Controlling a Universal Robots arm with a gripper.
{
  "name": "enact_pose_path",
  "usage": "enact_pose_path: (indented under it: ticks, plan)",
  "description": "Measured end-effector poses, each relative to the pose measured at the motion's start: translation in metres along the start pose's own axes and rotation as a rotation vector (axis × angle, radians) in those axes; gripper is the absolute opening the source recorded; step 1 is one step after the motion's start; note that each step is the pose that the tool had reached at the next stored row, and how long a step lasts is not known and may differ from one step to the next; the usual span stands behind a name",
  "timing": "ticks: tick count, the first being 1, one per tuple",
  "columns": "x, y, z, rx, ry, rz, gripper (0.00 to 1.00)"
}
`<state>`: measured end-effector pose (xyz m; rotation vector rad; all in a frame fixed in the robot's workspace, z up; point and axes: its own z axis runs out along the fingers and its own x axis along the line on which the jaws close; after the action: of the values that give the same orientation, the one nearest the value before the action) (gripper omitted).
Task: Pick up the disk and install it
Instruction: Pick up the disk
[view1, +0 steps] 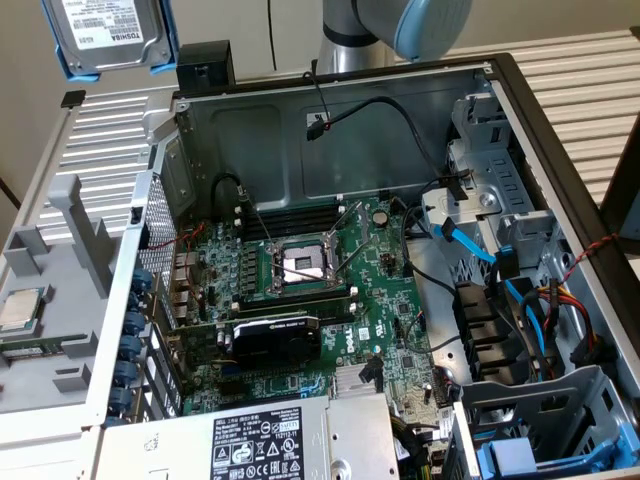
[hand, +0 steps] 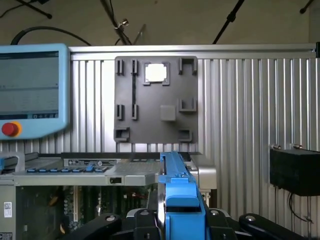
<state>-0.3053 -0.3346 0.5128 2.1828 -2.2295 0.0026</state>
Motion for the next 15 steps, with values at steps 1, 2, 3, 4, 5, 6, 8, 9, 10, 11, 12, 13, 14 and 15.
enact_pose_path:
  ticks: [1,2,3,4,5,6,8,9,10,11,12,13,14,15]
  plan:
    - [0.003,-0.0028,-0.0002,-0.0003,0.0,0.0,0.37]
    - [0.006,-0.0056,-0.0004,-0.0005,0.0,0.0,0.37]
    - [0.008,-0.0083,-0.0006,-0.0007,0.0,0.0,0.37]
    - [0.011,-0.0113,-0.0009,-0.001,0.0,0.0,0.37]
    - [0.014,-0.0139,-0.0012,-0.0014,0.0,0.0,0.37]
    - [0.017,-0.0167,-0.0014,-0.0017,0.0,0.0,0.37]
    - [0.022,-0.0224,-0.0018,-0.0024,0.0,0.0,0.37]
    - [0.025,-0.0257,-0.002,-0.0031,0.0001,0.0,0.37]
    - [0.027,-0.0287,-0.0021,-0.0035,0.0,0.0,0.37]
    - [0.029,-0.032,-0.0022,-0.0042,0.0,0.0,0.37]
    - [0.031,-0.0356,-0.0024,-0.0051,0.0001,0.0,0.37]
    - [0.033,-0.0392,-0.0024,-0.0058,0.0,0.0,0.37]
    - [0.035,-0.0432,-0.0027,-0.0069,0.0001,0.0,0.37]
    - [0.037,-0.047,-0.0028,-0.0078,0.0001,0.0,0.37]
